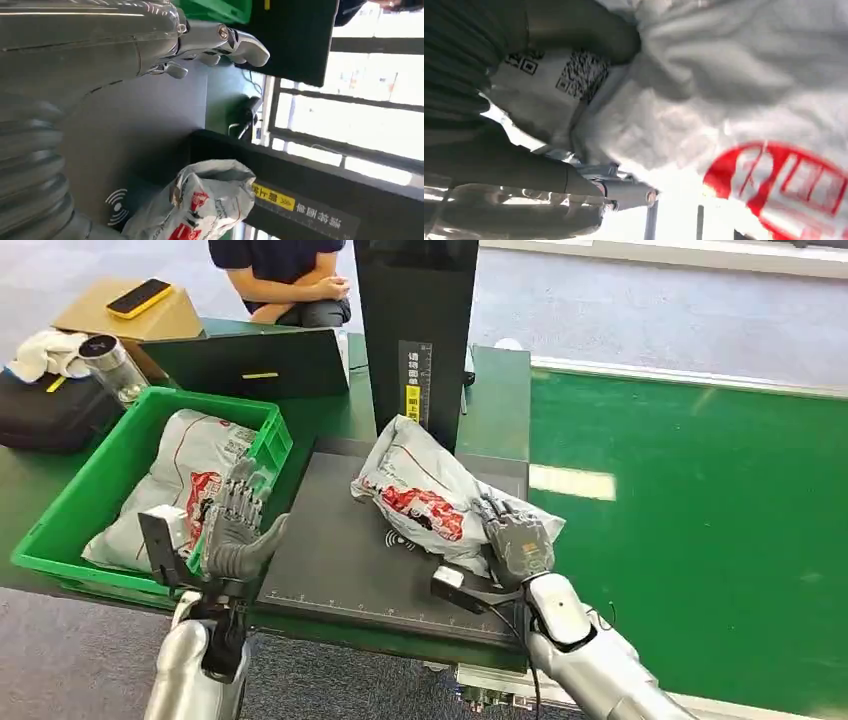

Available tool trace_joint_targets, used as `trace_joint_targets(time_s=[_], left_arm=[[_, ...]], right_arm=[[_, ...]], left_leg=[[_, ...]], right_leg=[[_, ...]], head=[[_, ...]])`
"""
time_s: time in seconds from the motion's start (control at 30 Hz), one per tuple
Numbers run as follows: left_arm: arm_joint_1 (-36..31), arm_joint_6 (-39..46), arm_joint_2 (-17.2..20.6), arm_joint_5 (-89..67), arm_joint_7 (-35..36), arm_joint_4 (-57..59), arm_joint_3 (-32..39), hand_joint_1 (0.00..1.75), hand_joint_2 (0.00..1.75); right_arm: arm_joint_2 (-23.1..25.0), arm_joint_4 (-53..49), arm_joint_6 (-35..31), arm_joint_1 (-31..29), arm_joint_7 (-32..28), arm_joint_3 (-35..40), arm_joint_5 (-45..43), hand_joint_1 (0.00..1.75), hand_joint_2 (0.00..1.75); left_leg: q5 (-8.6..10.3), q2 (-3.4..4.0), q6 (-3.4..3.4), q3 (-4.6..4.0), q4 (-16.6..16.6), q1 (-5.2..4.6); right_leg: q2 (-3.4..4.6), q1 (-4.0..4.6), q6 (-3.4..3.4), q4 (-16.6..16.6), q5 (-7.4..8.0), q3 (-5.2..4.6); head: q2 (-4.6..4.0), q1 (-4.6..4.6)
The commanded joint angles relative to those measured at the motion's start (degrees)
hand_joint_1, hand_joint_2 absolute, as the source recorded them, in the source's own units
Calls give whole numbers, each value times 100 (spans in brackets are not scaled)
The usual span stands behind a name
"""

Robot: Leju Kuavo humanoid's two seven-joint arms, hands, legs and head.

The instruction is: Moved the parcel from conveyor to table for the left to box.

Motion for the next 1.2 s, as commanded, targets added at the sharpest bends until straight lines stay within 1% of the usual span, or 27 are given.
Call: trace_joint_targets(time_s=[0.03,0.07,0.2,0.27,0.37,0.47,0.53,0.57,0.6,0.63,0.67,0.7,0.77,0.8,0.87,0.97,1.0,1.03,1.07,1.13,1.17,1.2], left_arm=[[69,558,8,-152,-66,-479,32,0,175],[52,549,30,-128,-59,-447,8,0,175],[-15,494,62,-86,-75,-216,-42,0,175],[-25,465,75,-74,-89,-149,-66,0,175],[-28,449,88,-74,-94,-111,-81,0,175],[-27,438,87,-68,-95,-108,-88,0,175],[-18,430,75,-59,-91,-122,-92,0,175],[-11,424,72,-52,-88,-128,-92,0,175],[2,431,68,-53,-84,-143,-92,0,175],[18,439,68,-57,-84,-161,-94,0,175],[34,442,68,-57,-82,-171,-95,0,175],[63,446,66,-36,-73,-192,-87,0,175],[150,410,112,-109,-148,-307,-191,0,175],[181,417,110,-151,-170,-345,-227,0,175],[216,365,188,-404,-241,-444,-442,0,175],[122,427,275,-1290,-269,-559,-983,0,175],[80,455,229,-1426,-246,-569,-1065,0,175],[33,521,222,-1615,-209,-577,-1173,0,175],[-81,585,211,-2080,-185,-604,-1473,0,175],[-159,638,125,-2223,-110,-634,-1617,0,175],[-238,611,97,-2294,-159,-643,-1753,0,175],[-261,621,78,-2311,-151,-647,-1790,0,175]], right_arm=[[-51,-596,-809,421,-651,-309,-380,0,175],[-67,-700,-835,475,-890,-301,-494,0,175],[-40,-917,-1158,589,-1349,-132,-529,0,175],[3,-1099,-1078,661,-1546,-64,-709,0,175],[78,-1327,-994,778,-1669,111,-740,0,175],[112,-1674,-990,896,-1811,240,-1009,0,175],[101,-2082,-840,989,-2024,297,-1624,0,175],[91,-2228,-718,1027,-2077,287,-1861,0,175],[112,-2384,-387,1083,-2247,219,-2437,0,175],[145,-2523,-116,1139,-2371,113,-2928,0,175],[160,-2606,66,1168,-2398,29,-3217,0,175],[200,-2764,455,1238,-2486,-213,-3948,0,175],[236,-3123,717,1373,-2553,-779,-4923,0,175],[164,-3256,749,1400,-2566,-897,-5038,0,175],[174,-3688,765,1612,-2602,-1316,-5414,0,175],[260,-4606,723,2212,-2639,-2006,-5574,0,175],[286,-4748,772,2335,-2613,-2146,-5589,0,175],[316,-4831,812,2419,-2598,-2254,-5607,0,175],[453,-5010,807,2602,-2583,-2571,-5626,0,175],[500,-5143,866,2732,-2590,-2764,-5618,0,175],[678,-5280,872,2836,-2569,-3070,-5665,0,175],[686,-5333,942,2868,-2570,-3137,-5656,0,175]], left_leg=[[0,-9,-11,-1,-5,4],[3,-10,-18,6,-15,2],[1,-8,-12,-6,-7,1],[1,-4,-14,-4,-12,0],[1,-4,-18,-6,-13,0],[-1,3,-11,-12,-6,2],[0,5,-20,-2,-17,3],[-2,5,-12,-13,-7,2],[-1,4,-16,-8,-12,2],[1,3,-19,-5,-16,1],[-1,0,-13,-16,-6,2],[-2,2,-15,-13,-8,2],[-1,2,-11,-18,-6,0],[-1,2,-12,-14,-9,0],[-1,-4,-15,-16,-9,-1],[0,-25,-16,-25,-4,-2],[0,-40,-14,-29,-2,0],[1,-21,-8,-31,-1,-1],[2,-43,-13,-32,-2,-1],[3,-44,-11,-38,1,-2],[2,-47,-15,-33,-2,-3],[2,-48,-10,-37,0,-5]], right_leg=[[-12,3,-1,-7,-1,4],[-15,1,-1,-15,0,9],[-11,0,-1,-7,-2,-3],[-7,-1,-3,-8,-1,-5],[-8,-1,-3,-8,-2,-7],[0,1,-2,-4,-1,-14],[0,2,-4,-11,0,-6],[2,2,-2,-3,-2,-15],[0,2,-3,-7,-1,-11],[-2,1,-3,-10,-1,-9],[-3,2,-2,-3,-3,-17],[-2,2,-2,-4,-3,-15],[-2,0,-1,-1,-3,-19],[-2,-1,-1,-4,-3,-16],[-8,-2,0,-4,-4,-16],[-30,-4,-1,1,-10,-18],[-44,-2,-1,-2,-13,-16],[-23,-3,-1,-1,-6,-25],[-46,-4,-1,-3,-11,-19],[-47,-4,-1,-1,-10,-23],[-52,-4,-2,-3,-12,-17],[-52,-6,-2,-1,-11,-24]], head=[[0,0],[2,-2],[0,0],[2,-2],[0,-2],[0,0],[0,0],[0,0],[0,-2],[0,-4],[2,2],[0,-2],[0,0],[2,-2],[0,0],[2,0],[0,-2],[0,0],[0,2],[0,0],[0,0],[0,-2]])
